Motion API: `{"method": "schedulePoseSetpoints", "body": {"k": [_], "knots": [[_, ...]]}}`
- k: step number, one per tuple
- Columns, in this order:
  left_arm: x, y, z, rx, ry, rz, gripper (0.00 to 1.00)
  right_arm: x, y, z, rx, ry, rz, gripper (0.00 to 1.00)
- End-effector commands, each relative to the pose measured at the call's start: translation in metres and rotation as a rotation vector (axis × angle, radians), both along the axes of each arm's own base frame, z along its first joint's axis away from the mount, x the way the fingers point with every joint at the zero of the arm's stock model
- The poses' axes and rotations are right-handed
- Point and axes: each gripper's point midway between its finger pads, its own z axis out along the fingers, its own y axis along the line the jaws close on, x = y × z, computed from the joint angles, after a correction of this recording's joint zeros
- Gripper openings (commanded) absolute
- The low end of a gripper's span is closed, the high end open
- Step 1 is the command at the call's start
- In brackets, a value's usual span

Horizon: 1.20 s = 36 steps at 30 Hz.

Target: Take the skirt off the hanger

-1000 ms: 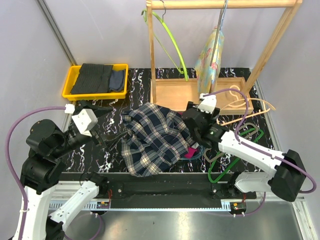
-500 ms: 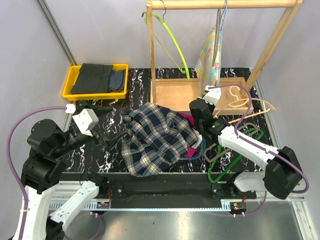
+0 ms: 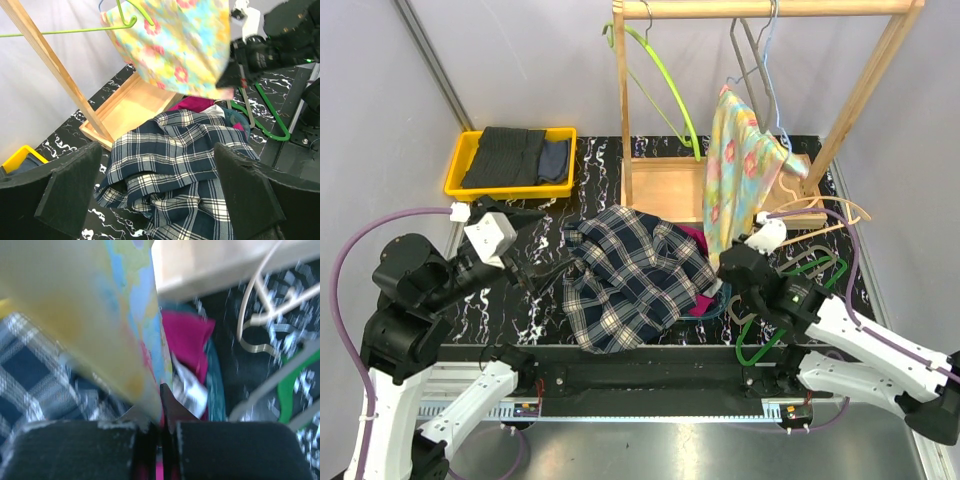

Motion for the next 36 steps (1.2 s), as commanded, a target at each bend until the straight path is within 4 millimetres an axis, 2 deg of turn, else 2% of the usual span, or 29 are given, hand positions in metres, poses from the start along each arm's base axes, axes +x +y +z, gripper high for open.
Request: {"method": "schedulePoseSetpoints", "body": {"k": [1, 9, 13, 16, 17, 19, 20, 22, 24, 27, 30, 34, 36], "knots": [[-0.002, -0.001, 0.027, -0.039, -0.057, -0.01, 0.99, -0.05, 0.006, -0.024, 0.026, 0.207, 0.078, 0.0], [-0.006, 0.0, 0.036, -0.058, -0.06, -0.008, 0.99, -0.095, 0.036, -0.012, -0.007, 0.245, 0.247, 0.0], [-0.007, 0.0, 0.039, -0.066, -0.055, -0.012, 0.99, -0.129, 0.059, -0.009, -0.033, 0.226, 0.364, 0.0], [-0.009, 0.0, 0.043, -0.073, -0.06, -0.014, 0.99, -0.136, 0.074, 0.012, -0.074, 0.127, 0.412, 0.0], [-0.01, 0.0, 0.044, -0.074, -0.064, -0.015, 0.99, -0.141, 0.089, 0.033, -0.073, 0.088, 0.45, 0.0], [-0.01, 0.0, 0.045, -0.075, -0.063, -0.017, 0.99, -0.131, 0.094, 0.068, -0.146, -0.031, 0.464, 0.0], [-0.01, 0.001, 0.044, -0.074, -0.063, -0.012, 0.99, -0.129, 0.105, 0.106, -0.108, -0.084, 0.471, 0.0], [-0.011, 0.002, 0.045, -0.073, -0.07, -0.009, 0.99, -0.119, 0.114, 0.159, -0.118, -0.227, 0.493, 0.0], [-0.012, 0.003, 0.044, -0.073, -0.07, -0.003, 0.99, -0.114, 0.125, 0.228, -0.033, -0.381, 0.524, 0.0], [-0.012, 0.005, 0.04, -0.073, -0.065, 0.008, 0.99, -0.114, 0.129, 0.289, 0.049, -0.518, 0.551, 0.0], [-0.012, 0.006, 0.036, -0.073, -0.058, 0.016, 0.99, -0.116, 0.138, 0.319, 0.053, -0.573, 0.574, 0.0], [-0.012, 0.005, 0.034, -0.076, -0.046, 0.009, 0.99, -0.119, 0.156, 0.337, 0.049, -0.642, 0.609, 0.0], [-0.011, 0.005, 0.034, -0.077, -0.043, 0.011, 0.99, -0.118, 0.157, 0.353, 0.058, -0.695, 0.598, 0.0]]}}
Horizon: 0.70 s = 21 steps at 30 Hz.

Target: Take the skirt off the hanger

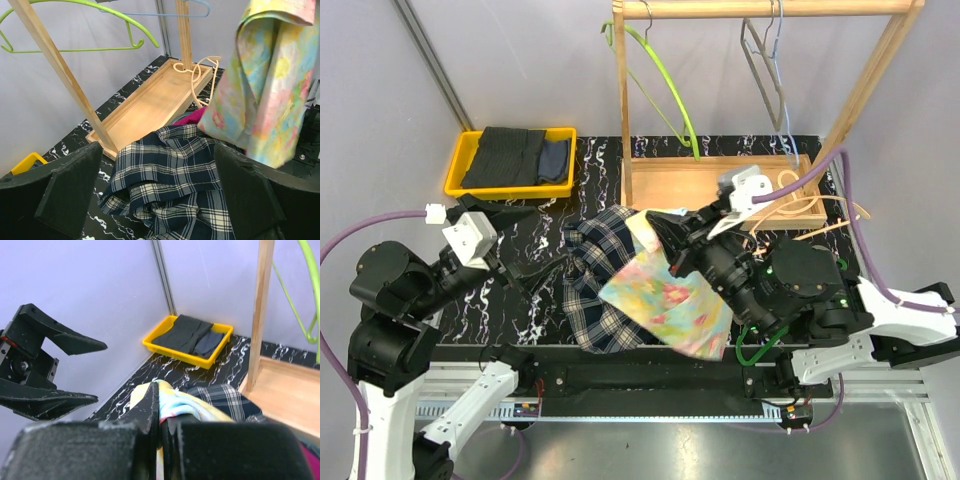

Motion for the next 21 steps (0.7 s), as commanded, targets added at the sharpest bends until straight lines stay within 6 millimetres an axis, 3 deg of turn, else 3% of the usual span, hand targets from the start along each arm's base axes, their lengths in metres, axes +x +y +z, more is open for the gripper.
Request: {"method": "schedulePoseSetpoints", "body": {"k": [1, 10, 14, 18, 20, 21], "knots": [[-0.001, -0.001, 0.005, -0.02, -0.013, -0.008, 0.99, -0.001, 0.012, 0.044, 0.041, -0.151, 0.004, 0.0], [-0.003, -0.001, 0.003, -0.024, -0.003, -0.009, 0.99, -0.009, 0.02, 0.128, 0.138, -0.332, 0.037, 0.0], [-0.004, -0.002, 0.0, -0.029, 0.009, -0.015, 0.99, -0.008, 0.023, 0.147, 0.124, -0.397, 0.021, 0.0], [-0.005, -0.001, 0.0, -0.031, 0.007, -0.012, 0.99, 0.004, 0.029, 0.137, 0.099, -0.381, -0.02, 0.0], [-0.005, -0.001, -0.002, -0.031, 0.011, -0.012, 0.99, 0.017, 0.032, 0.114, 0.083, -0.355, -0.034, 0.0], [-0.006, -0.001, -0.002, -0.031, 0.011, -0.015, 0.99, 0.024, 0.032, 0.092, 0.05, -0.341, -0.037, 0.0]]}}
